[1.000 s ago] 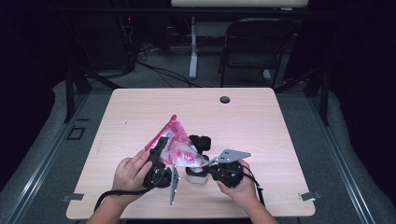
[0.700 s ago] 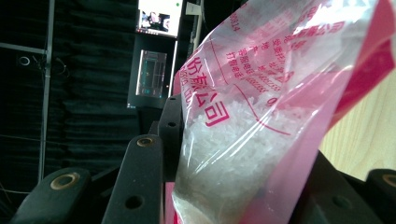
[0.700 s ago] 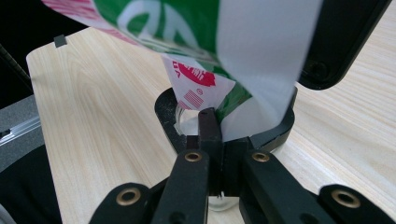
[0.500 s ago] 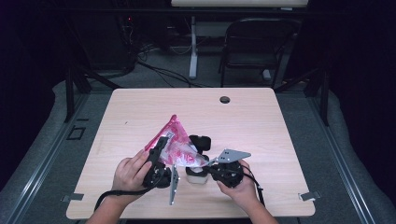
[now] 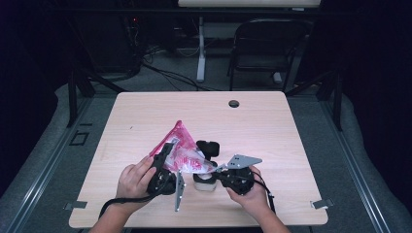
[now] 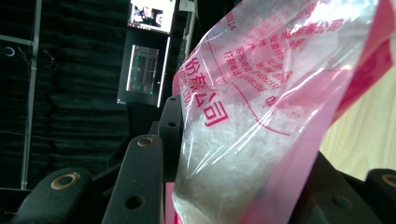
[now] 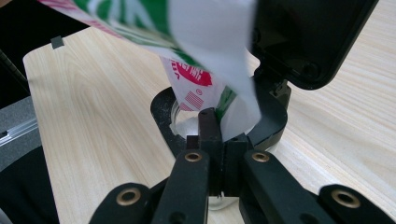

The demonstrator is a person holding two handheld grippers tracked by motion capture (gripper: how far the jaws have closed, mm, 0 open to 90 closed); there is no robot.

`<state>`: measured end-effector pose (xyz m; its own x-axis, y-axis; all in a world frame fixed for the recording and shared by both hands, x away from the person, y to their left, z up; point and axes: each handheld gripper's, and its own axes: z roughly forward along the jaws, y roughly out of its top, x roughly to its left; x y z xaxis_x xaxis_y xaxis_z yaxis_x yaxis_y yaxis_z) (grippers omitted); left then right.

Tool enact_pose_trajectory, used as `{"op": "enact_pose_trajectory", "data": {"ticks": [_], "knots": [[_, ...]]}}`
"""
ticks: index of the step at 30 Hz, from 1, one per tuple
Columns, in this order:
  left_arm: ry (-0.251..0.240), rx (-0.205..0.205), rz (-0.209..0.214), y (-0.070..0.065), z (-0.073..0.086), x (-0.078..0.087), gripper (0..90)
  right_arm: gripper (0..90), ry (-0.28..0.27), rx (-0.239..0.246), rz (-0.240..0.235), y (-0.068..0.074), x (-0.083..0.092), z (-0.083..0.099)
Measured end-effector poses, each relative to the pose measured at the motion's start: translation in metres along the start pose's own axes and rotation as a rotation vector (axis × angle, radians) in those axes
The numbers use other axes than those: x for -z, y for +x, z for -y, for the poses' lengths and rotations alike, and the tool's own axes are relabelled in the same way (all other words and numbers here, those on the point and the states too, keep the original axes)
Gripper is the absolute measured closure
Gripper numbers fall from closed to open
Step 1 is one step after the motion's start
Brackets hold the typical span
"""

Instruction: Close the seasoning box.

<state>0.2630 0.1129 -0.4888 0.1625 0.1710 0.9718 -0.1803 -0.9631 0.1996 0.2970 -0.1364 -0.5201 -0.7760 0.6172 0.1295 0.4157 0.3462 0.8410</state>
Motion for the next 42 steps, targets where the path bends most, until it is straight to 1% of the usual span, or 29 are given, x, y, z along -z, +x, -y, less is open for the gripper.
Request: {"op": "enact_pose_trajectory", "data": {"ticks": [1, 2, 4, 6, 7, 12, 13, 17, 23, 24, 25, 29, 31, 33, 39, 42], "knots": [[0.000, 0.001, 0.001, 0.000, 0.001, 0.000, 65.8, 90.0, 0.002, 0.002, 0.000, 0.000, 0.000, 0.000], [0.009, 0.011, 0.010, 0.000, 0.002, 0.000, 65.8, 90.0, 0.002, 0.001, 0.001, 0.000, 0.000, -0.001], [0.010, 0.020, 0.016, -0.001, 0.003, -0.001, 65.9, 90.0, 0.004, 0.004, 0.003, 0.000, 0.000, -0.001], [0.014, 0.023, 0.021, -0.002, 0.005, -0.002, 66.0, 90.0, 0.005, 0.007, 0.004, 0.000, 0.000, -0.001], [0.017, 0.035, 0.028, -0.003, 0.006, -0.002, 66.0, 90.0, 0.005, 0.008, 0.005, 0.000, 0.000, -0.002], [0.022, 0.060, 0.047, -0.004, 0.010, -0.003, 66.2, 90.0, -0.006, 0.004, 0.004, 0.000, 0.000, -0.003], [0.028, 0.057, 0.049, -0.004, 0.010, -0.003, 66.2, 90.0, -0.005, 0.005, 0.004, 0.000, 0.000, -0.003], [0.030, 0.070, 0.052, -0.005, 0.011, -0.003, 66.3, 90.0, -0.003, 0.009, 0.002, 0.000, 0.000, -0.003], [0.041, 0.096, 0.077, -0.007, 0.014, -0.004, 66.4, 90.0, -0.006, 0.009, 0.002, 0.000, 0.000, -0.004], [0.041, 0.091, 0.072, -0.006, 0.015, -0.004, 66.5, 90.0, -0.006, 0.009, 0.001, 0.000, 0.000, -0.004], [0.043, 0.095, 0.079, -0.007, 0.015, -0.004, 66.5, 90.0, -0.009, 0.007, 0.000, 0.000, 0.000, -0.004], [0.041, 0.109, 0.083, -0.008, 0.017, -0.005, 66.7, 90.0, -0.011, 0.006, 0.002, 0.001, -0.001, -0.005], [0.048, 0.114, 0.091, -0.008, 0.018, -0.005, 66.7, 90.0, -0.011, 0.008, 0.002, 0.001, -0.001, -0.005], [0.050, 0.112, 0.089, -0.008, 0.018, -0.005, 66.7, 90.0, -0.012, 0.009, 0.002, 0.001, -0.001, -0.005], [0.056, 0.133, 0.107, -0.009, 0.021, -0.006, 66.9, 90.0, -0.011, 0.012, -0.001, 0.001, -0.001, -0.006], [0.057, 0.150, 0.121, -0.010, 0.023, -0.008, 67.0, 90.0, -0.012, 0.017, -0.003, 0.001, -0.001, -0.007]]}}
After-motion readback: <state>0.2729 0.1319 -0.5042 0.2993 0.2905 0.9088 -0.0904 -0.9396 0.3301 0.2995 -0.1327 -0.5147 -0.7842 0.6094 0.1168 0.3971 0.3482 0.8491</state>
